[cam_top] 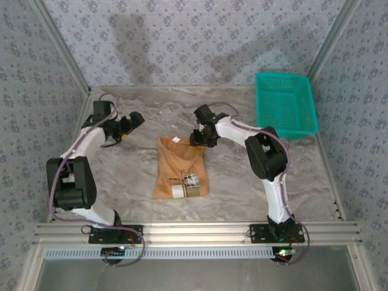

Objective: Fold the inside-out t-shirt

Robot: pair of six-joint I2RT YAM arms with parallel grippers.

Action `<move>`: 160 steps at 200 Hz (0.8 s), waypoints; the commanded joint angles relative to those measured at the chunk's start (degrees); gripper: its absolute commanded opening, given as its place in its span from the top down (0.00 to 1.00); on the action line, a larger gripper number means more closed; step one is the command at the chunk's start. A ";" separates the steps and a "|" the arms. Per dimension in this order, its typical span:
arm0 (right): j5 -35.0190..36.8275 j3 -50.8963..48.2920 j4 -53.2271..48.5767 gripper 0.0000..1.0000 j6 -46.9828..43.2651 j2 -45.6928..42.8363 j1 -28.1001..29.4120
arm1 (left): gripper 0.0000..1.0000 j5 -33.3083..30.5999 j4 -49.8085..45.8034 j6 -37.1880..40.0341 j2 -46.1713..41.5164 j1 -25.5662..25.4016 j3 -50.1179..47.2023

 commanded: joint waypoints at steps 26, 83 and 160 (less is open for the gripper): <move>-2.30 3.37 -0.89 0.67 -0.66 4.11 -0.38 | 0.00 -11.86 -4.83 7.13 -1.16 -7.78 0.77; -2.86 0.76 -0.66 1.00 -2.86 1.51 -0.80 | 0.00 -14.85 2.38 0.10 -8.69 -4.17 -7.48; -3.84 0.62 -0.77 1.00 -3.65 0.40 -1.16 | 0.00 -24.71 4.88 2.34 -18.03 -4.75 -11.29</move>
